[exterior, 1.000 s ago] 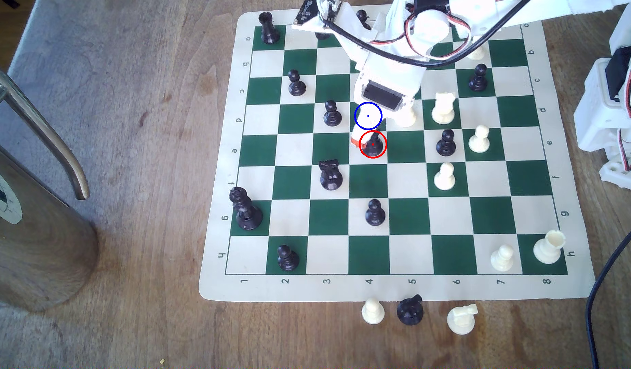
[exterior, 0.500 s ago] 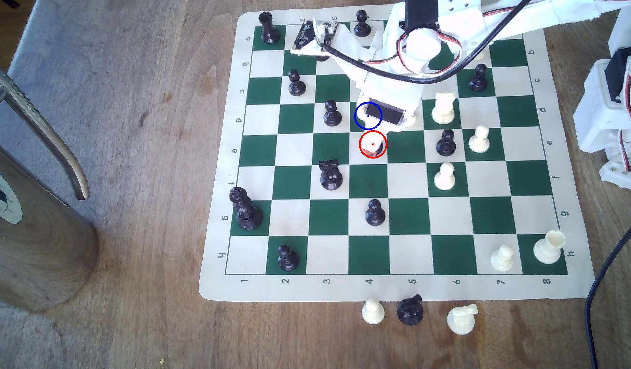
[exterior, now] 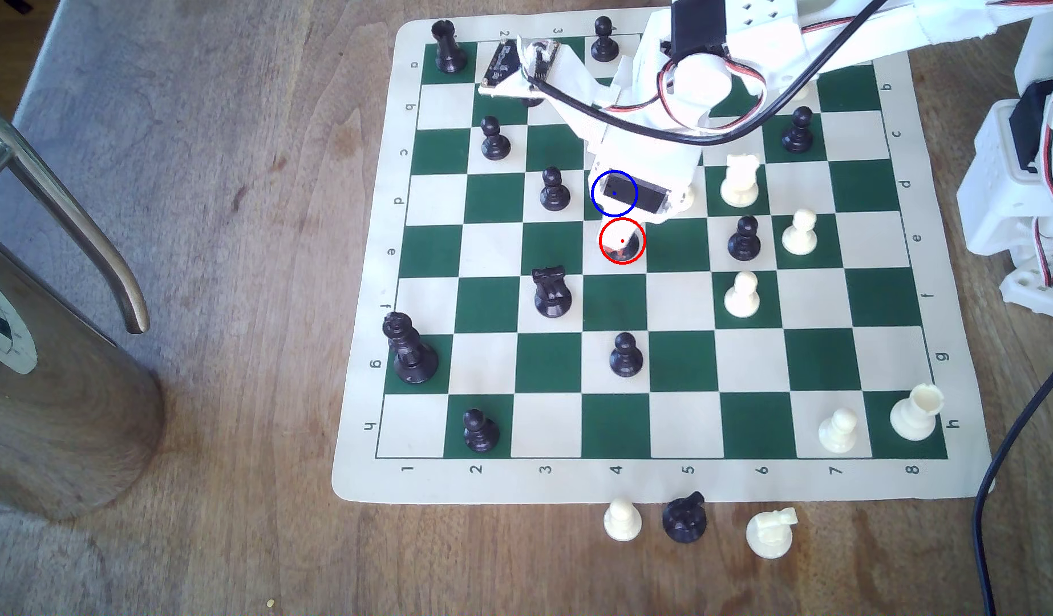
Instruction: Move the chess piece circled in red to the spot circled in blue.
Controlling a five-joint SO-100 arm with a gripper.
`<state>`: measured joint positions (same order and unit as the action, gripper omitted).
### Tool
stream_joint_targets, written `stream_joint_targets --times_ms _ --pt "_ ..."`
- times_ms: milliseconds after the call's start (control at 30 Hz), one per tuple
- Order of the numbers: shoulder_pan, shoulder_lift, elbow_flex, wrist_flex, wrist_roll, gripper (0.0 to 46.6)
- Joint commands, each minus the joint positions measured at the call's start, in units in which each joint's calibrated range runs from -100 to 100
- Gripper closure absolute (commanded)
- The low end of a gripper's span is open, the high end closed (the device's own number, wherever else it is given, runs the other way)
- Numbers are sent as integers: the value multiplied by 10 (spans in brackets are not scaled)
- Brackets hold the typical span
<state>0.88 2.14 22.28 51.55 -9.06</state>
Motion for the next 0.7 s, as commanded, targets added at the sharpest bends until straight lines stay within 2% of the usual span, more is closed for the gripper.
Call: stream_joint_targets --times_ms 0,67,200,667 --pt "-4 -8 -44 -5 -1 413" --pt "-8 -8 -44 -4 -2 444" --pt "-12 -12 -44 -2 -3 460" --pt "18 -138 -79 48 -13 461"
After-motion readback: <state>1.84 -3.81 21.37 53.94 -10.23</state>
